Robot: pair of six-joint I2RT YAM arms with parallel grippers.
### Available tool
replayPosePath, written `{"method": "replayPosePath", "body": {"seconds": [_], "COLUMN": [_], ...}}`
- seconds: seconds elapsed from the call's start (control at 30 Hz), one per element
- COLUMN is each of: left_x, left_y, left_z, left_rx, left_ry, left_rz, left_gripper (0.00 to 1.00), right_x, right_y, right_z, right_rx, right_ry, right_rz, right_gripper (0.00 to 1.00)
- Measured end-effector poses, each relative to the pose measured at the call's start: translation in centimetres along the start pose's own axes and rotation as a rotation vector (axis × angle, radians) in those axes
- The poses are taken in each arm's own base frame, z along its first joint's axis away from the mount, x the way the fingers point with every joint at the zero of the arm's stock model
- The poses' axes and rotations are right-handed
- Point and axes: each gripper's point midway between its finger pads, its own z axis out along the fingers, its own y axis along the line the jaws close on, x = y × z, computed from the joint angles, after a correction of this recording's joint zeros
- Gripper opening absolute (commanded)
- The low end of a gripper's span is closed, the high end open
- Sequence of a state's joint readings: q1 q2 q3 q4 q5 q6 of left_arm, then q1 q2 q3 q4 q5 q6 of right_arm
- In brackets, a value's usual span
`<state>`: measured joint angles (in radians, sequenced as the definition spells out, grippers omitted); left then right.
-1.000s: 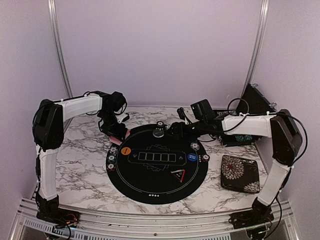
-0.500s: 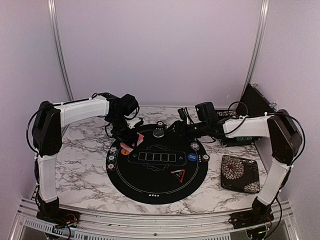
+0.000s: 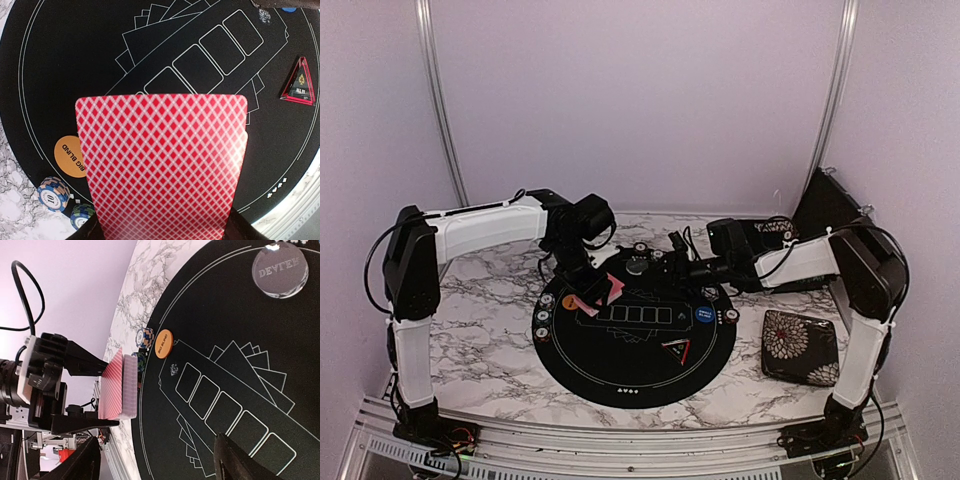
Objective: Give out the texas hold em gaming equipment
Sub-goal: Pick up the poker card from the face-down deck piles.
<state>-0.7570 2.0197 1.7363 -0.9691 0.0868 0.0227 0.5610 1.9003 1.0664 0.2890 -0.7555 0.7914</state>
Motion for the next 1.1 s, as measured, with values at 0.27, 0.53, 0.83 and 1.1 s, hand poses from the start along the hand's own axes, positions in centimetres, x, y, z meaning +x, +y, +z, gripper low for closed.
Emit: {"method": "replayPosePath", "body": {"seconds": [0.27,0.53,0.83,1.1], "left_x": [0.3,0.9,1.1,0.9], "left_y": [-1.3,-2.6,-3.1,-3.2], "left_z": [0.1,0.1,0.1,-0.1], "left_rx": [0.006,0.012,0.014,0.015], "left_ry": [0.013,0.033,0.042,0.039], "left_rz": [0.030,0.063,0.079,0.086], "left_gripper": [0.46,0.46,0.46,0.46], "right_x": [0.1,1.8,2.2,2.7], "right_y": [1.3,1.2,1.6,2.3], "right_z": [0.4,2.0,2.4,2.8], "right_rx": [-0.048,-0.058,-0.068,-0.082], "right_ry": [0.003,0.048,0.057,0.068], "right_rz": [-0.004,0.011,0.017,0.014], "right_gripper": [0.69,0.67,0.53,0.44]}}
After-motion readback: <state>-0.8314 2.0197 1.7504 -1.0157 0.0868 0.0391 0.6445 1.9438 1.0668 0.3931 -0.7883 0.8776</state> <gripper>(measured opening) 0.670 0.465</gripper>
